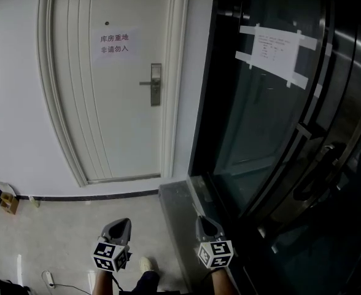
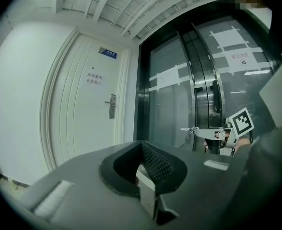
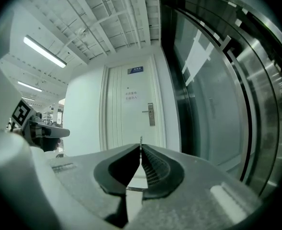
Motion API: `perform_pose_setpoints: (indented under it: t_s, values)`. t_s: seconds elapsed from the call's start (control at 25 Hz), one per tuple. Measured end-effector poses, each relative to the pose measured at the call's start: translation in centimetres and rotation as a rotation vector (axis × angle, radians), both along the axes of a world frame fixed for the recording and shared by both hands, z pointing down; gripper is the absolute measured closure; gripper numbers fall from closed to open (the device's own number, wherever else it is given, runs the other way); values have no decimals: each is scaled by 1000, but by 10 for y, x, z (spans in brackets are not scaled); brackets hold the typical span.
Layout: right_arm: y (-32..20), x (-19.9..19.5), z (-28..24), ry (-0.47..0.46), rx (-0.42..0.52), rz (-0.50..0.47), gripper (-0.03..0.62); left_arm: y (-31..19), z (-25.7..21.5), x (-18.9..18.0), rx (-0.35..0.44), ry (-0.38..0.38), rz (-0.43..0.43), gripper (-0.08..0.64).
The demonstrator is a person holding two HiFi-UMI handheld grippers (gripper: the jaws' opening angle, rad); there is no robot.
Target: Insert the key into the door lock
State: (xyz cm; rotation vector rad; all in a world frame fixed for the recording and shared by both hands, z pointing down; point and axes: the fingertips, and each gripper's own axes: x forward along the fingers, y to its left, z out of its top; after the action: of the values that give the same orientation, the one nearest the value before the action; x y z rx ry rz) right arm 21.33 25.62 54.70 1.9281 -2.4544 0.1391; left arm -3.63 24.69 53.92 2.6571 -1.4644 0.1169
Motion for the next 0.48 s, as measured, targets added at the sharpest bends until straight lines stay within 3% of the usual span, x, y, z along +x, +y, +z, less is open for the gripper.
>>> perform_pose_setpoints:
  t_s: [0.48]
  values:
    - [-90,-5,8,19,-10,18,581,-99,9,-1,-13,7,31,558]
